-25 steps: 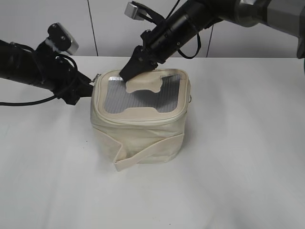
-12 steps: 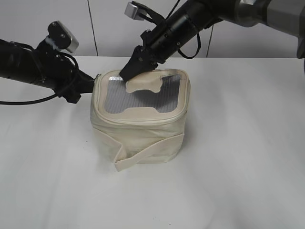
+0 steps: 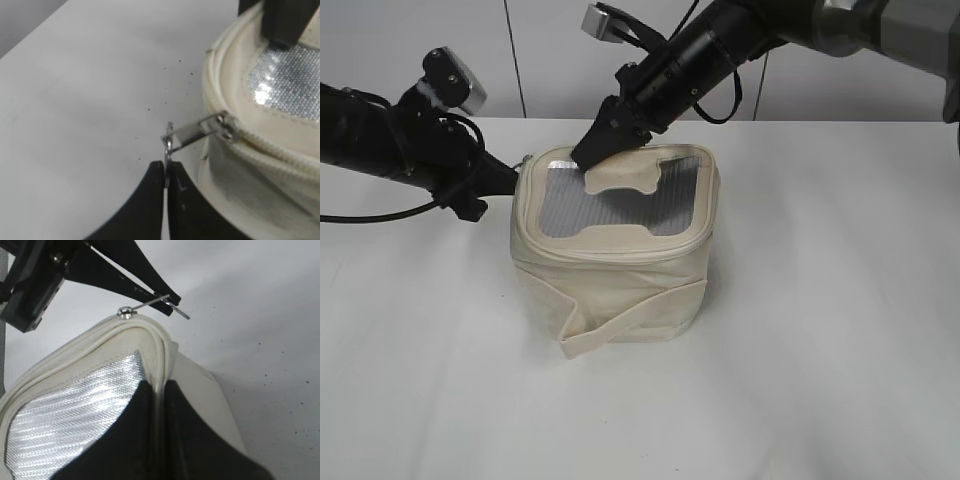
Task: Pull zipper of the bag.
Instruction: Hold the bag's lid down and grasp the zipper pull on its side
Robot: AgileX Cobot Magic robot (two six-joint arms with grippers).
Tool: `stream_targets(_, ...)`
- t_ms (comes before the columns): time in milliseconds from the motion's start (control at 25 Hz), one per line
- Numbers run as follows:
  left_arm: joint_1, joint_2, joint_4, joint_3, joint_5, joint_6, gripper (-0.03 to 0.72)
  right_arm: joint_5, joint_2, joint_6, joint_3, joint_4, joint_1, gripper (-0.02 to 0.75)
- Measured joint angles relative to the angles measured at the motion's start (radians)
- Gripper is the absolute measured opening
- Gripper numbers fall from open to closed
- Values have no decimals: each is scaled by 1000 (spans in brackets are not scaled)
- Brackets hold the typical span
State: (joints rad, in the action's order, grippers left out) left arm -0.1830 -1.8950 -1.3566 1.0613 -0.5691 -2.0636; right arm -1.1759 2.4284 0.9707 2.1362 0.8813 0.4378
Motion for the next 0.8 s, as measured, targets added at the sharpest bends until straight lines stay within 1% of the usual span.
stream_targets(120, 0, 12, 64, 0, -1, 62, -4, 0, 0, -11, 0, 0, 0, 44)
stream_targets(200, 0, 35, 131, 0, 7, 156, -4, 0, 0, -17, 0, 0, 0, 44)
stream_targets(280, 0, 67, 220, 0, 11, 250, -4, 1, 0, -27, 0, 0, 0, 44)
stream_targets(400, 0, 104, 335, 0, -12, 390, -4, 4, 0, -45, 0, 0, 0, 44)
stream_targets(480, 0, 126, 388, -2, -17, 461, -4, 4, 0, -56, 0, 0, 0, 44)
stream_targets(600, 0, 168, 437, -38, -19, 519, -4, 4, 0, -73, 0, -1, 0, 44)
stream_targets(800, -7, 256, 425, -154, -6, 535, -4, 1, 0, -88, 0, 7, 0, 44)
